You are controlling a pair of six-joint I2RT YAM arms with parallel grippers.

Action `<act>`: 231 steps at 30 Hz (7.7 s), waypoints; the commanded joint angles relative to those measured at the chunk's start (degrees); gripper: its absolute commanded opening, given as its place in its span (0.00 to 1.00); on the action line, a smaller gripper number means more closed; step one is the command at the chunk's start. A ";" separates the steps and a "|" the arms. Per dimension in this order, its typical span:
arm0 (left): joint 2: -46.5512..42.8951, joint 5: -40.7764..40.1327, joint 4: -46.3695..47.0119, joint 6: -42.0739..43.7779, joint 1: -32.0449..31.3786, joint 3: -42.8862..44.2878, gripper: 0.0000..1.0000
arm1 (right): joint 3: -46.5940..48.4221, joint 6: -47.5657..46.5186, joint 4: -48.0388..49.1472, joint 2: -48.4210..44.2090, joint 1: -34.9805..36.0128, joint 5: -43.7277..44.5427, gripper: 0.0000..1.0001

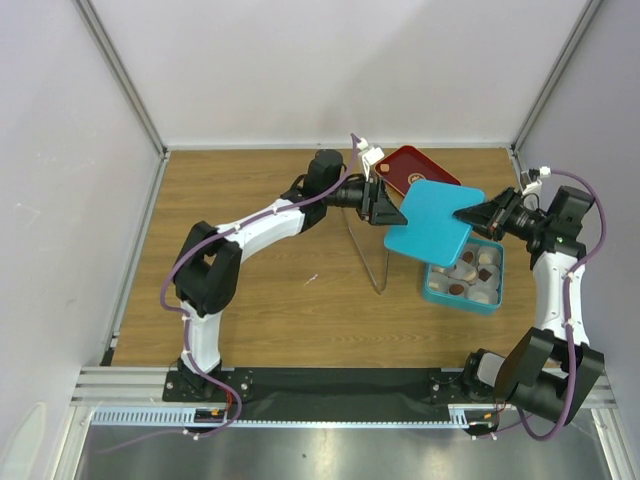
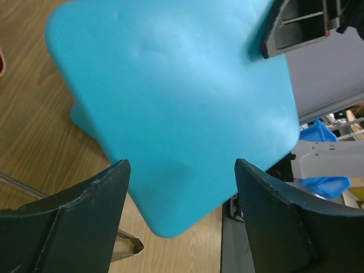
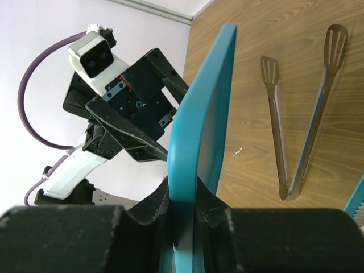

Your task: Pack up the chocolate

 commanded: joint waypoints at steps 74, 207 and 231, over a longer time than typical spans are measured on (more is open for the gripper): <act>15.30 -4.51 13.13 -12.99 -9.51 6.78 0.49 | 3.06 -14.52 -12.03 11.37 -7.78 21.91 0.43; -1.11 -24.02 -3.83 0.12 -11.09 -4.89 0.63 | -4.38 -11.80 -13.26 3.47 4.52 21.48 0.02; -12.99 -24.47 3.73 -1.47 -9.07 -21.79 0.65 | -25.07 -4.59 3.79 2.77 -1.81 13.39 0.00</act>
